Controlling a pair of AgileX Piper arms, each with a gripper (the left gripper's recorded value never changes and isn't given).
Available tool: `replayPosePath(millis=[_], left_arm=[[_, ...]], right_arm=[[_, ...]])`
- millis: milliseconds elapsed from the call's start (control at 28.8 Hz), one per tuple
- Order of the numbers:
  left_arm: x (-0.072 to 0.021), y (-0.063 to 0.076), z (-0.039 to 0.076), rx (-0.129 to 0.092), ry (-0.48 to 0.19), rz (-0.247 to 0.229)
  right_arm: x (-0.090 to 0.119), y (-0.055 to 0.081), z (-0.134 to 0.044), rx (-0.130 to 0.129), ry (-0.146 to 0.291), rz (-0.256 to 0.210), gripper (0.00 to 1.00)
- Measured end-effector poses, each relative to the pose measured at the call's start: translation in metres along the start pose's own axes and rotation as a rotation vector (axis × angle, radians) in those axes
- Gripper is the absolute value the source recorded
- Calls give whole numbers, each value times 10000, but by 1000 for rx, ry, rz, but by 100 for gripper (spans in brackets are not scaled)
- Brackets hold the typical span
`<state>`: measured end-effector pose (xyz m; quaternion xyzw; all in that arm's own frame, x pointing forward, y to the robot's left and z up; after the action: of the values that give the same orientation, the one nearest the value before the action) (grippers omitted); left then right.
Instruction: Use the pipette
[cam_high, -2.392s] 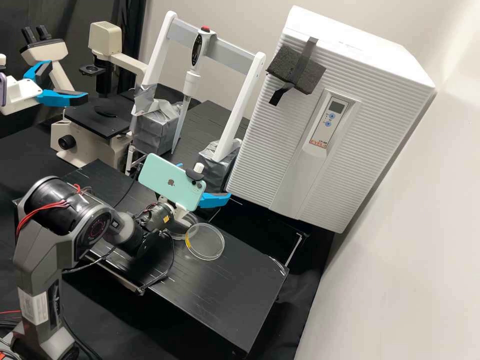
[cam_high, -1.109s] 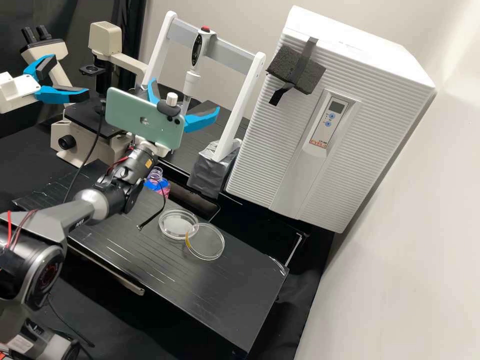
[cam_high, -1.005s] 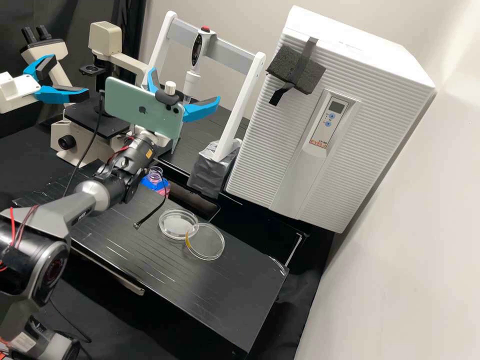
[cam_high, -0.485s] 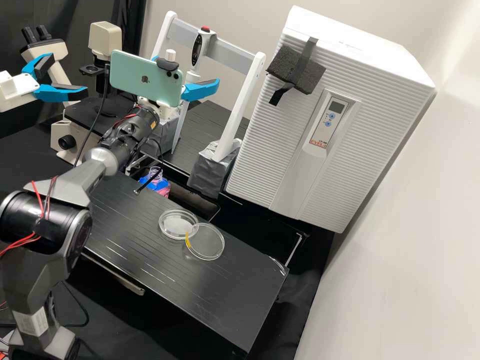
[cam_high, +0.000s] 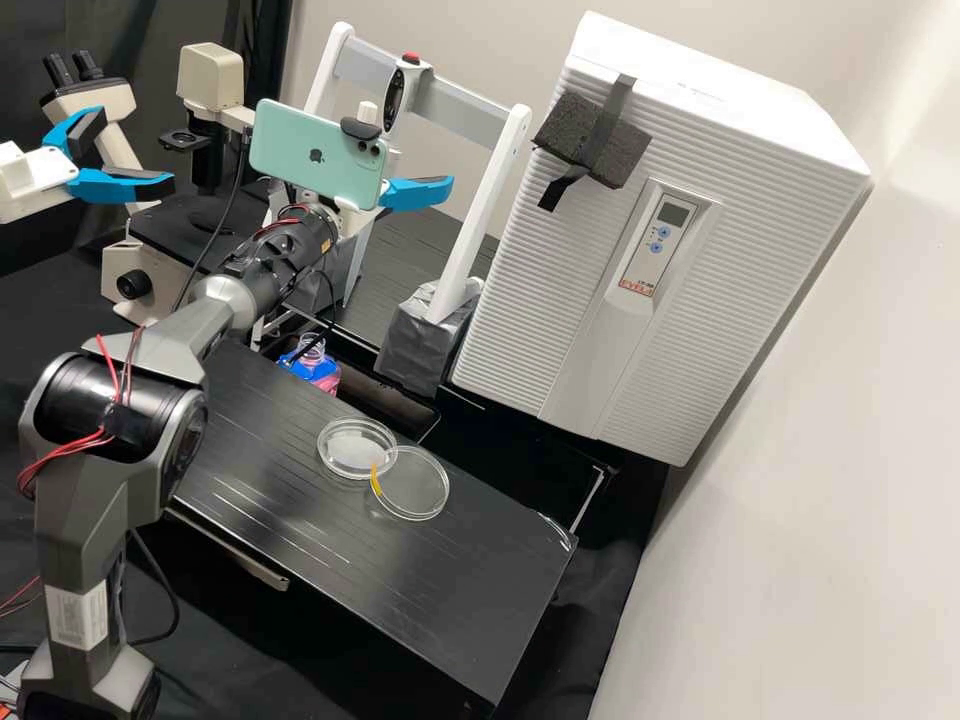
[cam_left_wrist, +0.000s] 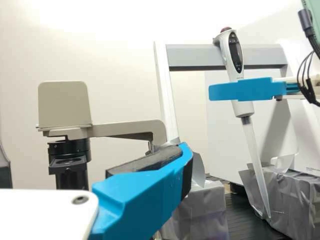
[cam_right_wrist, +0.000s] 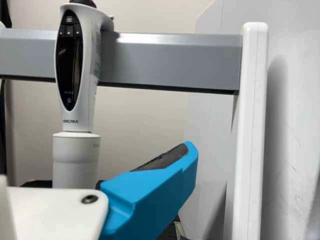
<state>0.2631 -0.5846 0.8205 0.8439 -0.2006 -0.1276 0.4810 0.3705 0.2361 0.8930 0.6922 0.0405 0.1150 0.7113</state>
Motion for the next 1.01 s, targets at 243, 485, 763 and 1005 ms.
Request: replayPosePath(millis=[243, 485, 763, 1005], left_arm=[[0, 0, 0, 0, 0, 0], [0, 0, 0, 0, 0, 0], [0, 0, 0, 0, 0, 0], [0, 0, 0, 0, 0, 0]], right_arm=[[2, 5, -5, 0, 1, 2, 0], [5, 14, -14, 1, 4, 4, 0], [5, 14, -14, 1, 4, 4, 0], [5, 14, -14, -7, 4, 4, 0]])
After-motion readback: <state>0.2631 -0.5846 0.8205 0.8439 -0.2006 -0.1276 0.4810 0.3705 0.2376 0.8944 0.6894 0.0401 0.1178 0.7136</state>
